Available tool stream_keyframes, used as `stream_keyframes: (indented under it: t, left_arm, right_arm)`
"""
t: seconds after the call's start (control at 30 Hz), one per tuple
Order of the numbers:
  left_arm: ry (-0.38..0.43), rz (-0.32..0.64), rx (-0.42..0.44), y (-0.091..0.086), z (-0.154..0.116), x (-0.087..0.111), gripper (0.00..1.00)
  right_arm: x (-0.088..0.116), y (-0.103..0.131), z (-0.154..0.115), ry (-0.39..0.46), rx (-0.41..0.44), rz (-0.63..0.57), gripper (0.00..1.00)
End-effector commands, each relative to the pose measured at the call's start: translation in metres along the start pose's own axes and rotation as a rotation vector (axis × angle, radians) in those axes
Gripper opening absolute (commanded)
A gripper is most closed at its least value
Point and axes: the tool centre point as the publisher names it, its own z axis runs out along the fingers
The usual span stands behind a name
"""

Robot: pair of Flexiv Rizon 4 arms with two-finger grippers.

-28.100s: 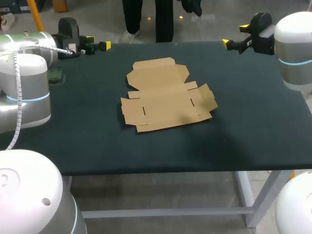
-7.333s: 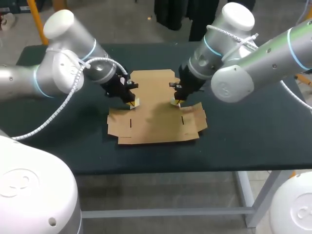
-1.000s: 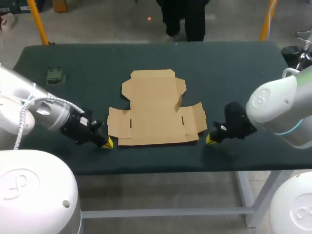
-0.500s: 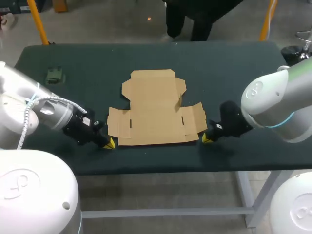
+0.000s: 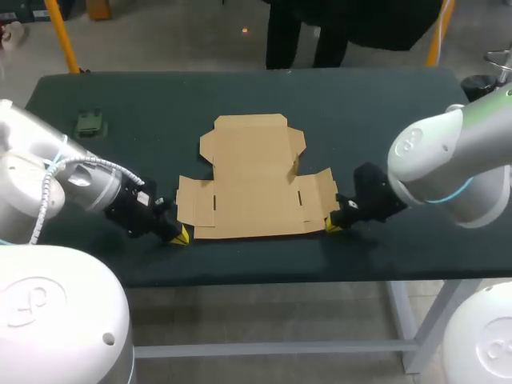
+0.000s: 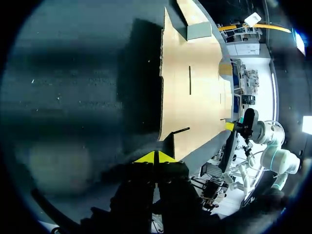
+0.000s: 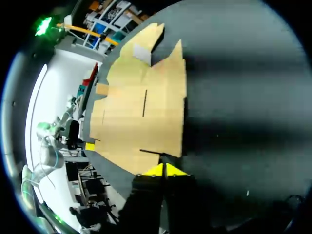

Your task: Assemble the packaging by folding the flat box into shape, placing the metal phone stand inside, and closing the box properly

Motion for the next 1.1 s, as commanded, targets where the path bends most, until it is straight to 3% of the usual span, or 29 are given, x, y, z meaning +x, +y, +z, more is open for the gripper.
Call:
stream_keyframes:
  t: [0.03,1.1]
  left_arm:
    - [-0.001,-0.003,-0.008,-0.002,0.002,-0.002,0.0]
    - [0.022,0.033,-0.051,-0.008,0.012,0.008,0.0]
  right_arm:
    - [-0.002,0.002,0.001,0.015,0.004,-0.001,0.0]
    - [0.0,0.005,0.001,0.036,-0.004,-0.004,0.0]
